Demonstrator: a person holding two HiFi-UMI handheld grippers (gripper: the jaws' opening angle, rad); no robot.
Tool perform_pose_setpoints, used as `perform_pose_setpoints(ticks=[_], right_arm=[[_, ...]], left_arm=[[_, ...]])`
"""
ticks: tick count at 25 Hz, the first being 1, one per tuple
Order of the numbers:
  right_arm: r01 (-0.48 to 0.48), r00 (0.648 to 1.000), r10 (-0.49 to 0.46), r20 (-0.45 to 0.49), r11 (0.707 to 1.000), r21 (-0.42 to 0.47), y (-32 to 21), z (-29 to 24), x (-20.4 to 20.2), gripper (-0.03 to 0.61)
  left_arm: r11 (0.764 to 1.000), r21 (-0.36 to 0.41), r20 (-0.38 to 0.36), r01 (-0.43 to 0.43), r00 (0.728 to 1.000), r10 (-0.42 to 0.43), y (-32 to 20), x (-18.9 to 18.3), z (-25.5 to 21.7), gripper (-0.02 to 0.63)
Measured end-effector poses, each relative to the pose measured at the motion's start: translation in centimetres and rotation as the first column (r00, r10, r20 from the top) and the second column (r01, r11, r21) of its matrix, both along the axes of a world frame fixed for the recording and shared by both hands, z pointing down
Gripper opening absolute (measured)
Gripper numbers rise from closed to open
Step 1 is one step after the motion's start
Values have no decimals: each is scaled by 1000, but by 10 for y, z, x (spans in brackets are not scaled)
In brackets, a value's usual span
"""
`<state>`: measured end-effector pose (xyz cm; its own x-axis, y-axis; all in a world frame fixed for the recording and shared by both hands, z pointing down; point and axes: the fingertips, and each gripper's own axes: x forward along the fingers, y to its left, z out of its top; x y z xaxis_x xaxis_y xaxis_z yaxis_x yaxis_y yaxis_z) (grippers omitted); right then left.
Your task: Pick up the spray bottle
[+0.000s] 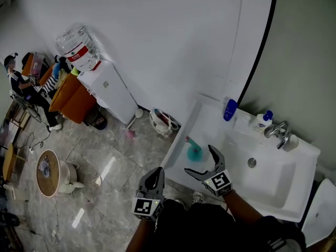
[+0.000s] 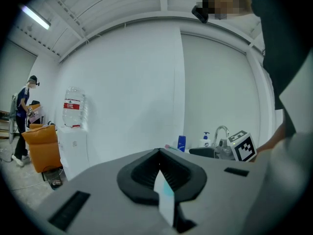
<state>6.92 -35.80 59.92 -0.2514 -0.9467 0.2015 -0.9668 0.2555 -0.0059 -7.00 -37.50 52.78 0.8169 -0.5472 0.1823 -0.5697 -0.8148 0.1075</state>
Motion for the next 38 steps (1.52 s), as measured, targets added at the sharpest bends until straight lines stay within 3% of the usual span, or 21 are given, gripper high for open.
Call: perform_pose_setpoints(ticks=[6, 12, 21, 32, 38], right_arm=[[-22, 1000, 22, 5, 999, -31, -12, 9, 3, 566], [-37, 999, 37, -7, 997, -65, -22, 22, 7, 450], [-109, 994, 108, -23, 993, -43, -27, 33, 23, 257], [-85, 995, 82, -64, 995, -52, -31, 32, 19, 149], [-91, 992, 86, -90, 995, -49, -33, 31, 17, 138]], left_arm=[[999, -43, -3, -25, 1000, 25, -14, 6, 9, -5], [997, -50, -12, -56, 998, 55, -33, 11, 10, -5], [994, -71, -20, -84, 996, 83, -46, 15, 16, -5], [990, -94, -46, -107, 994, 103, -49, 26, 15, -5], [990, -93, -41, -106, 994, 103, -53, 23, 19, -5]])
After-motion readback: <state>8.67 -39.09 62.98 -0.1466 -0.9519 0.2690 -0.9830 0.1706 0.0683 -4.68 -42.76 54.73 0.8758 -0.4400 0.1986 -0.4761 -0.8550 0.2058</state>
